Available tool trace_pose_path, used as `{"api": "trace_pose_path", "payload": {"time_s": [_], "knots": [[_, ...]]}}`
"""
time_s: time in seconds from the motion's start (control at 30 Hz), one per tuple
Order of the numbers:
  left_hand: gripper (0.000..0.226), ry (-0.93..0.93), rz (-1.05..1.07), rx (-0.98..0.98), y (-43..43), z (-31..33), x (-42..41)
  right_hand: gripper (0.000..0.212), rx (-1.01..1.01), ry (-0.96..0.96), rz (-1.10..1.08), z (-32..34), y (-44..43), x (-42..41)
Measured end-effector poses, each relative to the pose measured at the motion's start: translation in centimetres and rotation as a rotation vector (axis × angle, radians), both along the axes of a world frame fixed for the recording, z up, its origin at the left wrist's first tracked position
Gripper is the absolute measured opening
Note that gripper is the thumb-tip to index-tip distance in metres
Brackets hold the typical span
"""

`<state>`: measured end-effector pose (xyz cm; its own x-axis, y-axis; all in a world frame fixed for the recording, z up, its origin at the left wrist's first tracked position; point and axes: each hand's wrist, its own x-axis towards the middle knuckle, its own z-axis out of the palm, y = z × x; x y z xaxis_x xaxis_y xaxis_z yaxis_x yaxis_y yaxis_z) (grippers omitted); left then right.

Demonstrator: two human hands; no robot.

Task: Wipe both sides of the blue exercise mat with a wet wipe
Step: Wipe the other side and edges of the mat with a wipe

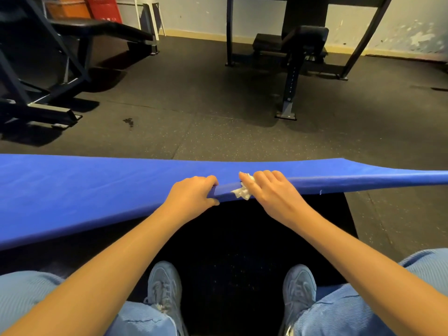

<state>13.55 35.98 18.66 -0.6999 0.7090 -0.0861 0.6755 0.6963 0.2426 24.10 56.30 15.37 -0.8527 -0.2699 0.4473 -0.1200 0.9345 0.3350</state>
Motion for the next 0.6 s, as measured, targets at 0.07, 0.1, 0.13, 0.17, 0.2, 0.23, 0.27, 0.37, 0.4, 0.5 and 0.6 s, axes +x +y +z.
{"api": "trace_pose_path", "payload": {"time_s": [0.07, 0.1, 0.13, 0.17, 0.2, 0.23, 0.27, 0.37, 0.4, 0.5, 0.6], "knots": [[0.021, 0.034, 0.019, -0.125, -2.5, -0.5, -1.5, 0.049, -0.05, -0.016, -0.043, 0.4, 1.9, 0.6], [0.022, 0.036, 0.05, -0.162, -3.6, -0.9, -2.1, 0.05, -0.072, -0.017, -0.075, 0.6, 2.8, 0.9], [0.024, 0.027, 0.082, -0.16, -4.5, -1.3, -2.4, 0.052, -0.088, -0.017, -0.111, 0.7, 3.7, 1.2], [0.025, 0.014, 0.108, -0.141, -4.9, -1.6, -2.5, 0.054, -0.101, -0.017, -0.148, 0.7, 4.4, 1.4], [0.025, 0.017, 0.112, -0.125, -5.0, -1.9, -2.4, 0.056, -0.114, -0.012, -0.185, 0.6, 4.8, 1.6], [0.026, 0.039, 0.1, -0.118, -4.7, -2.1, -2.3, 0.057, -0.124, 0.001, -0.221, 0.3, 4.8, 1.5], [0.028, 0.071, 0.083, -0.113, -4.4, -2.1, -2.3, 0.056, -0.13, 0.011, -0.25, 0.0, 4.3, 1.4], [0.03, 0.153, 0.044, -0.124, -3.5, -2.0, -2.2, 0.053, -0.167, -0.058, -0.167, -1.3, 0.8, 0.5], [0.03, 0.167, 0.024, -0.135, -3.0, -1.9, -1.9, 0.054, -0.183, -0.096, -0.11, -1.6, -0.4, 0.2], [0.025, 0.206, -0.062, -0.174, -1.4, -1.7, -0.7, 0.053, -0.193, -0.142, -0.016, -1.8, -1.9, -0.2], [0.026, 0.228, -0.08, -0.149, -0.4, -1.0, -0.2, 0.043, -0.257, -0.124, 0.013, -0.8, -0.1, 0.0]]}}
